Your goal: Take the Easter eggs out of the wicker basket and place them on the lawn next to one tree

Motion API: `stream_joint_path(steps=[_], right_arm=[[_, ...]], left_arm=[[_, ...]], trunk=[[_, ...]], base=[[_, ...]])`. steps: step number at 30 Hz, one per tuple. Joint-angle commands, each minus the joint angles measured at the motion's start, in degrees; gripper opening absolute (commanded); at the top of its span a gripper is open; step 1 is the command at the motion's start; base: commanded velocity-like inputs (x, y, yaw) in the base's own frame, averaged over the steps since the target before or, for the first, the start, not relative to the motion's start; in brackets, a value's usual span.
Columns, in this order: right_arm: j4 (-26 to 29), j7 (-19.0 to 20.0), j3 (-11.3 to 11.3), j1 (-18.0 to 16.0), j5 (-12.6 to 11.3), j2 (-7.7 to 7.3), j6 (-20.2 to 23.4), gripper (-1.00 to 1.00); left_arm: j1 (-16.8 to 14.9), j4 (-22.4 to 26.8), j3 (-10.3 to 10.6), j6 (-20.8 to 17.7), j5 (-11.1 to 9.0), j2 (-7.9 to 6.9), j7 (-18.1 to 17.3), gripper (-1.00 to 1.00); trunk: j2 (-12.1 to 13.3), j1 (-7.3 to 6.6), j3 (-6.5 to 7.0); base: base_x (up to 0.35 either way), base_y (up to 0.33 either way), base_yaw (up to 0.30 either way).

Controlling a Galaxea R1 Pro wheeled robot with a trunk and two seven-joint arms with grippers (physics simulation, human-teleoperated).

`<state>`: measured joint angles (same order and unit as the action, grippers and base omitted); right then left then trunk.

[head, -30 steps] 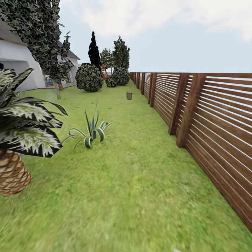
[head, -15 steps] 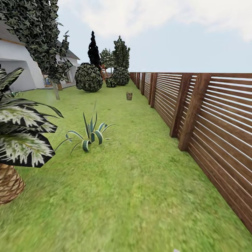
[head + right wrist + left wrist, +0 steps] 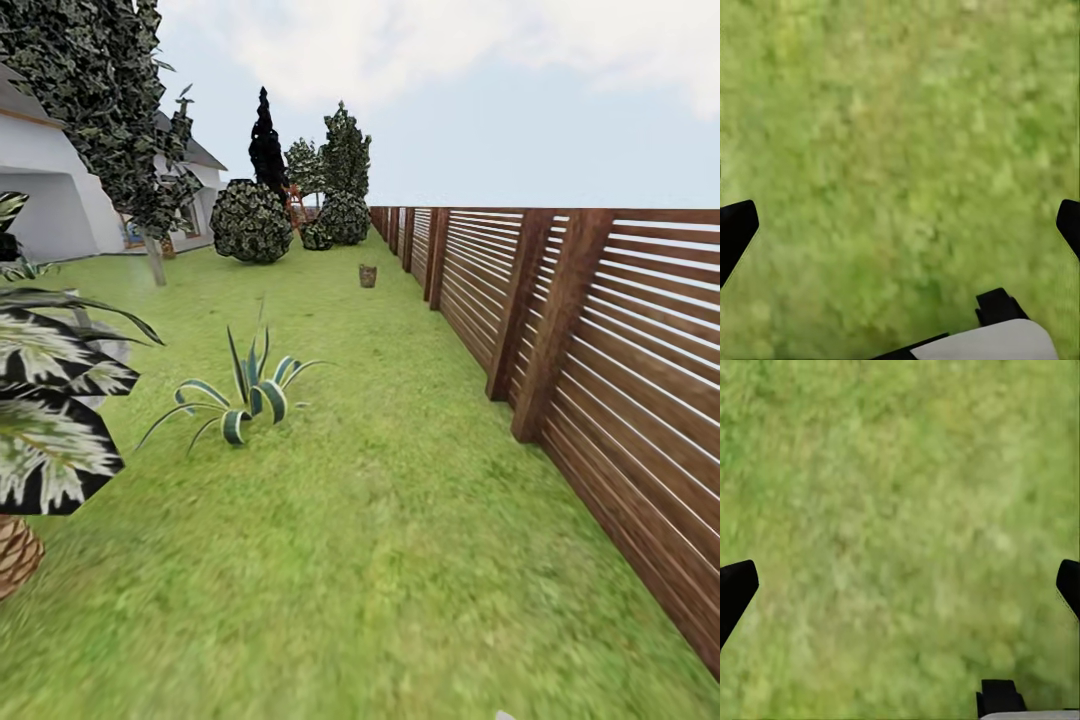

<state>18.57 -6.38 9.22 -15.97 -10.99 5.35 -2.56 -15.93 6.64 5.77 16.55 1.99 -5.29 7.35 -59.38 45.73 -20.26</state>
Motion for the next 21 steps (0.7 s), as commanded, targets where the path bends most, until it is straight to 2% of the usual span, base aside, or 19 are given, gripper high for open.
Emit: stream_joint_path(steps=[1,11,21], right_arm=[[-0.02,-0.12,-0.08,-0.05,-0.61,0.01,-0.26,1.0],[-0.02,-0.12,-0.08,-0.05,-0.61,0.01,-0.18,1.0],[-0.02,-0.12,-0.08,-0.03,-0.61,0.01,-0.17,1.0]], left_arm=[[-0.03,-0.05,0.47,0.14,0.21,0.0,0.47,1.0],[-0.05,-0.05,0.47,0.14,0.21,0.01,0.47,1.0],[-0.05,-0.05,0.47,0.14,0.21,0.0,0.47,1.0]], trunk=[[-0.04,0.04,-0.06],[-0.04,0.04,-0.06],[-0.04,0.04,-0.06]], base=[[0.323,-0.032,0.0],[0.323,-0.012,0.0],[0.317,-0.094,0.0]])
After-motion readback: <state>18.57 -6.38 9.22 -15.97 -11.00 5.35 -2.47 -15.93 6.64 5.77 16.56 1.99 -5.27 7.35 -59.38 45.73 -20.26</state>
